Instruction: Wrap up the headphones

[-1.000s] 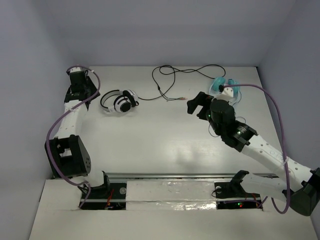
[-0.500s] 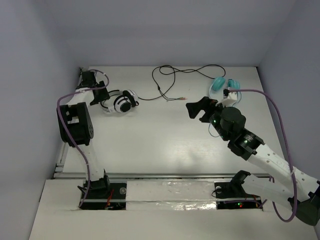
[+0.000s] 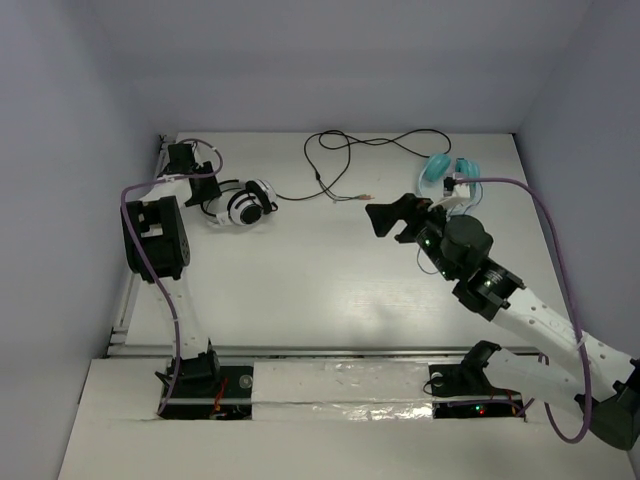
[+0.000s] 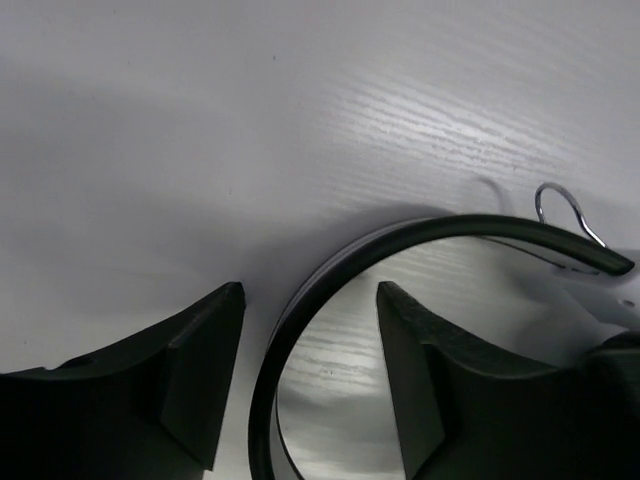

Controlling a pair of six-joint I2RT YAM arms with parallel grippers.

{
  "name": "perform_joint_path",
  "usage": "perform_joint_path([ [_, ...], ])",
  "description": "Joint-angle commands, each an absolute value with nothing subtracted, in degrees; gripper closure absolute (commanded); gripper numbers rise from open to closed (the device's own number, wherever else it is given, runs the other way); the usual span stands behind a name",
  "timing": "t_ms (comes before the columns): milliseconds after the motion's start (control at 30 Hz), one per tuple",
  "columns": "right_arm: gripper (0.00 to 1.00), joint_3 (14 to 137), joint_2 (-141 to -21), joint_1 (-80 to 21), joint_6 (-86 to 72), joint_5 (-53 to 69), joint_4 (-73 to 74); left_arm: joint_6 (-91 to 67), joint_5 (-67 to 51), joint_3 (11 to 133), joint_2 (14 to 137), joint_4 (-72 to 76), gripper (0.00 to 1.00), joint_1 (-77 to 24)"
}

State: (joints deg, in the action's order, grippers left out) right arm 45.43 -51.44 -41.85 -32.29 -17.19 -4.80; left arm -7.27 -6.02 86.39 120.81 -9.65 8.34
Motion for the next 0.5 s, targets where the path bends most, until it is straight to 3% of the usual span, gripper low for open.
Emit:
perform_joint_path([
  [0, 0.00, 46.8, -51.6, -41.9, -30.7, -16.2, -9.0, -6.6, -7.6, 87.5, 123.0, -7.5, 0.50, 8.3],
  [33, 0.00, 47.1, -51.7, -41.9, -30.5, -16.3, -8.9, -6.6, -8.4, 87.5, 123.3, -7.4, 0.53, 8.3],
  [100, 0.00, 47.5, -51.9, -41.9, -30.1, -16.9, -8.7, -6.5, -8.7, 87.3, 123.1, -6.8, 0.76, 8.3],
  [200, 0.00, 48.4, -53.5, -41.9, -30.2, -17.0, -9.0, -7.0, -9.8, 87.0, 122.6, -6.8, 0.98, 8.3],
  [467, 0.00, 55.8, -65.6, -41.9, -30.2, -12.5, -11.5, -12.5, -16.6, 85.4, 111.4, -7.6, 1.00, 8.3],
])
